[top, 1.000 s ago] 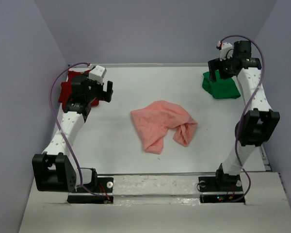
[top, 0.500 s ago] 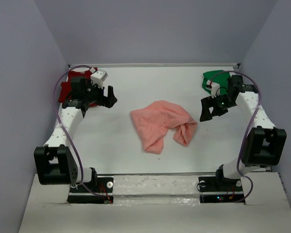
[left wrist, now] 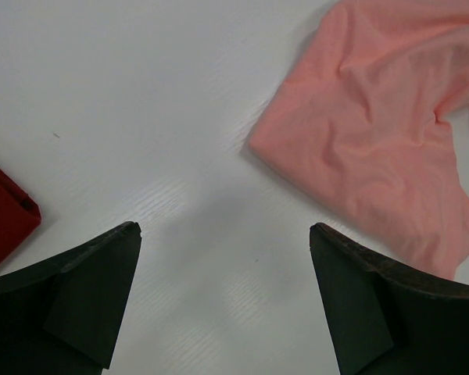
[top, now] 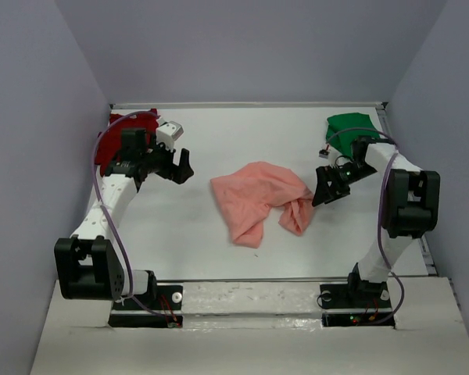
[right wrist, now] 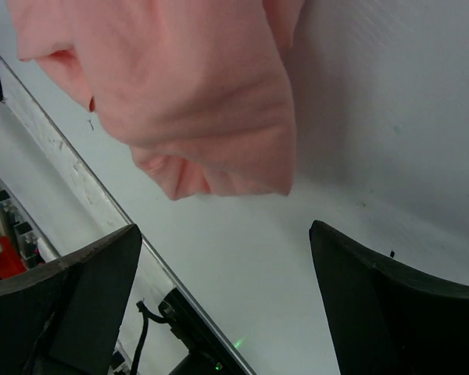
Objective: Fold and stack the t-shirts
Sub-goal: Flatten out the tshirt
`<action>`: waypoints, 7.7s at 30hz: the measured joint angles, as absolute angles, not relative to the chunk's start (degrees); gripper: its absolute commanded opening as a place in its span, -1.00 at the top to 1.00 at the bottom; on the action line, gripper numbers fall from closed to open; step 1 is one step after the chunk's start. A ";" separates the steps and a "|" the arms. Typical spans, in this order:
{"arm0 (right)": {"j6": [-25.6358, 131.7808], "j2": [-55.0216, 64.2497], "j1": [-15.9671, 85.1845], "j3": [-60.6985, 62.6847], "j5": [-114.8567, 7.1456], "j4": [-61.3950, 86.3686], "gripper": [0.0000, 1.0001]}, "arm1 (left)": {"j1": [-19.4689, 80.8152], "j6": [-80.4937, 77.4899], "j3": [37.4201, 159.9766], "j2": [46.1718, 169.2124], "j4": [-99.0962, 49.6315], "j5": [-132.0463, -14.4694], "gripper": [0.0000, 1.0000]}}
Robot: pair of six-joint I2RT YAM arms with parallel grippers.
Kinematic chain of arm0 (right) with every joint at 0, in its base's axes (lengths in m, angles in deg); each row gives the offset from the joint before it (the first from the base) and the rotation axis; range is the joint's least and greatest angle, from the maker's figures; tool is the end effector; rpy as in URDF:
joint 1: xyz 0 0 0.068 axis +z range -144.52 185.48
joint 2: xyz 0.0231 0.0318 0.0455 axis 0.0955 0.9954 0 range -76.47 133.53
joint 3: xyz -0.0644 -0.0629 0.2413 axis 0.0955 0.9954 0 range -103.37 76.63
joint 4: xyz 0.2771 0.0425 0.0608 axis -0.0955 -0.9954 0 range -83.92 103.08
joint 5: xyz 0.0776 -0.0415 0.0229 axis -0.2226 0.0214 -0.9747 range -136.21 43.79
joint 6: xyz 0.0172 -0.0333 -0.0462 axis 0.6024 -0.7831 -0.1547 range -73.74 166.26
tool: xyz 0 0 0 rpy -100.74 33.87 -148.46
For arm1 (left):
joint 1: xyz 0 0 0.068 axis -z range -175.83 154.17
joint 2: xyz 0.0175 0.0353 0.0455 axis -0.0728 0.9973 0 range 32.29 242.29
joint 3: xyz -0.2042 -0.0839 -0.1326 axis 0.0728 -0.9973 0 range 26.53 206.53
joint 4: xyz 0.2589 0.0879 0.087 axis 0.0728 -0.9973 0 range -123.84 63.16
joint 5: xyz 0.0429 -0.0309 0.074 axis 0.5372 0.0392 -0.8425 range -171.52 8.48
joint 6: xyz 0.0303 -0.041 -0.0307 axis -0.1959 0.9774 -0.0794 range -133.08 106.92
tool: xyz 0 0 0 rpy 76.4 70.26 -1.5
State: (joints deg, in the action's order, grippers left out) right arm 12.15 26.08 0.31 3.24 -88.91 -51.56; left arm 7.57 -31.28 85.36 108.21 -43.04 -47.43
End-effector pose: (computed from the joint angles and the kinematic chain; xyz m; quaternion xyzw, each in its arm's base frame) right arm 0.3348 -0.0007 0.1698 -0.2209 0.9044 0.3531 0.0932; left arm 0.3272 -0.0439 0.2712 0.2944 0.8004 -0.1974 0.4835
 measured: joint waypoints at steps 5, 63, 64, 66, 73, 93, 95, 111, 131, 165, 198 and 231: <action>11.95 32.35 0.97 1.73 -90.42 -51.34 -0.86 | 7.57 -31.69 85.16 107.00 -43.65 -47.43 -0.98; 16.67 22.51 15.31 -28.97 -72.21 -46.79 1.00 | 11.18 -32.50 84.09 105.41 -44.00 -45.62 -0.98; 16.87 23.02 15.44 -29.70 -74.01 -47.08 1.00 | 11.22 -32.55 84.09 105.39 -44.00 -45.64 -0.98; 17.18 24.04 15.85 -30.26 -78.51 -47.95 0.73 | 11.24 -32.59 84.09 105.34 -44.00 -45.73 -0.98; 16.48 25.40 19.00 -19.23 -86.07 -51.80 -0.99 | 11.42 -33.20 84.09 105.30 -44.33 -46.19 -0.98; 18.99 20.65 19.79 -6.61 -70.38 -49.40 -0.96 | 12.07 -33.77 84.09 105.01 -44.66 -46.60 -0.98; 19.47 21.66 19.66 -4.01 -69.00 -48.13 -0.95 | 12.07 -33.86 84.09 104.53 -44.68 -46.73 -0.98; 20.57 31.65 15.94 0.93 -66.53 -38.53 -0.80 | 12.07 -34.23 83.39 103.55 -44.68 -47.48 -0.98; 21.46 34.58 15.63 -1.00 -73.92 -38.05 -0.23 | 12.07 -34.23 83.39 103.55 -44.66 -47.52 -0.98; 21.68 21.35 14.93 -20.34 -43.82 -40.19 1.00 | 12.07 -34.47 83.39 103.55 -44.66 -47.04 -0.64; 9.53 29.38 0.99 4.77 -10.60 -13.75 0.64 | 14.15 -35.56 83.37 103.79 -45.56 -47.24 -0.73; 20.24 18.97 0.99 -8.58 -30.34 -30.51 -0.99 | 43.22 -41.83 95.76 132.51 -60.14 -33.53 -0.30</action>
